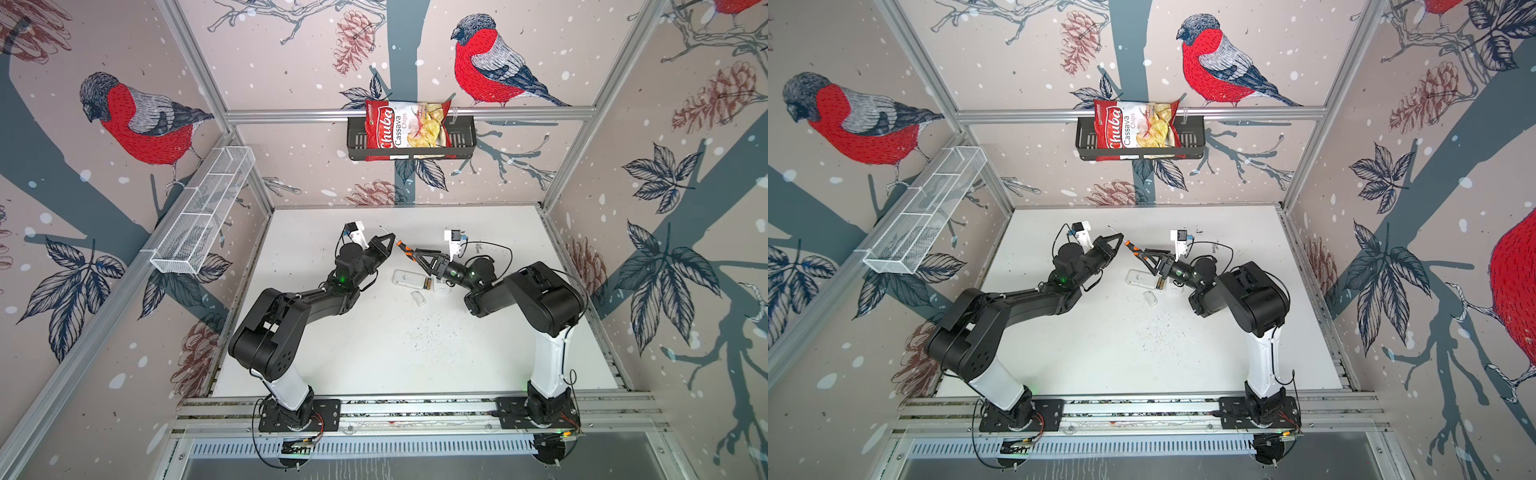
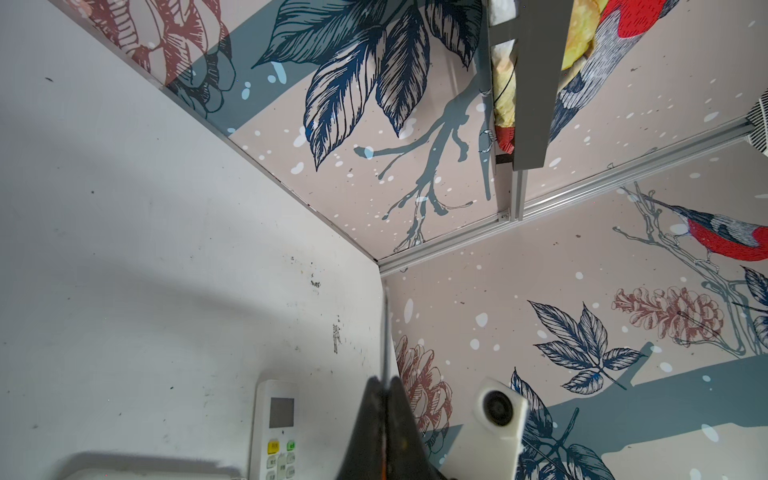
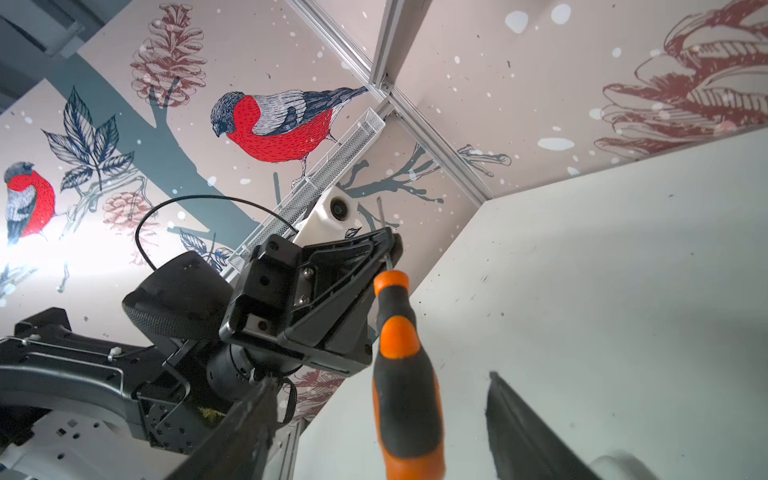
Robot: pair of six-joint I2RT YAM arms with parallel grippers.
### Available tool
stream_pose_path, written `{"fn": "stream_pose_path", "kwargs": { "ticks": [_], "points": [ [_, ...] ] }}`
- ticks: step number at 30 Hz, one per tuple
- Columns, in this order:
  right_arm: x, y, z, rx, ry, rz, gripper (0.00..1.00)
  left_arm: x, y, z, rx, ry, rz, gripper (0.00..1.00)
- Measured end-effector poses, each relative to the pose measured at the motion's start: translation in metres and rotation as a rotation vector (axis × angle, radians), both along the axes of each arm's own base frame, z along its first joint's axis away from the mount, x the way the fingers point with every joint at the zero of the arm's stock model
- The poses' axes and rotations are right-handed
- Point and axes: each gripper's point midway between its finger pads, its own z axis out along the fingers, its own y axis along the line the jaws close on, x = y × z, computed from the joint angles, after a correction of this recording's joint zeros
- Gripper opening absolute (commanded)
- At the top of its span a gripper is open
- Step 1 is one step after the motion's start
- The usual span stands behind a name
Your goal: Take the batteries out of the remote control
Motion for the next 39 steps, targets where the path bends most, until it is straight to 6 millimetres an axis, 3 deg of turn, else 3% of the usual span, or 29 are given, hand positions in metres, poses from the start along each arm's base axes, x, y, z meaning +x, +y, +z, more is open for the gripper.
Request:
{"fn": "stream_pose_path", "kwargs": {
  "ticks": [10, 19, 28, 34, 39],
  "points": [
    [0.007, 0.025, -0.004, 0.065, 0.152, 0.092, 0.69, 0.002, -0.006, -0.012, -0.021, -0.008, -0.017, 0.00],
    [0.014, 0.028, -0.009, 0.092, 0.223, 0.096, 0.54, -0.002, -0.009, -0.012, -0.038, -0.020, -0.033, 0.00],
    [0.022, 0.031, -0.002, 0.117, 0.227, 0.089, 0.47, -0.006, -0.007, -0.021, -0.034, -0.010, -0.033, 0.00],
    [0.020, 0.036, -0.005, 0.118, 0.235, 0.102, 0.60, -0.005, -0.005, -0.023, -0.036, -0.007, -0.014, 0.00],
    [0.017, 0.040, -0.006, 0.115, 0.238, 0.114, 0.52, -0.003, -0.004, -0.024, -0.037, -0.003, -0.005, 0.00]
  ]
}}
